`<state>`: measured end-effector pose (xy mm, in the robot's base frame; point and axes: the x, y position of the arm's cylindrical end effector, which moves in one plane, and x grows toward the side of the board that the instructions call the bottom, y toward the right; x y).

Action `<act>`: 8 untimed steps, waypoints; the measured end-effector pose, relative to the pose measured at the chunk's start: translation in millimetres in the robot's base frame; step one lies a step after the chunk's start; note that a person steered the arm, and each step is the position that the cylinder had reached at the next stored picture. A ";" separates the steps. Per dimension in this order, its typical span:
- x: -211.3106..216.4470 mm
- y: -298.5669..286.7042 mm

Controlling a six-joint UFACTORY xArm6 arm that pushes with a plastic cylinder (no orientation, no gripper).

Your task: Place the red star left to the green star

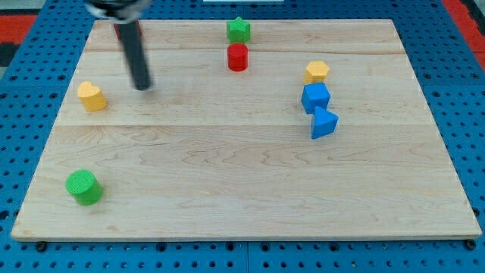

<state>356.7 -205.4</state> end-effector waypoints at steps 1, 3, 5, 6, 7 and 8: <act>-55.9 -56.6; -134.0 -30.2; -161.8 -27.0; -165.6 -13.0; -158.4 44.3; -130.3 91.1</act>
<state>226.4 -114.3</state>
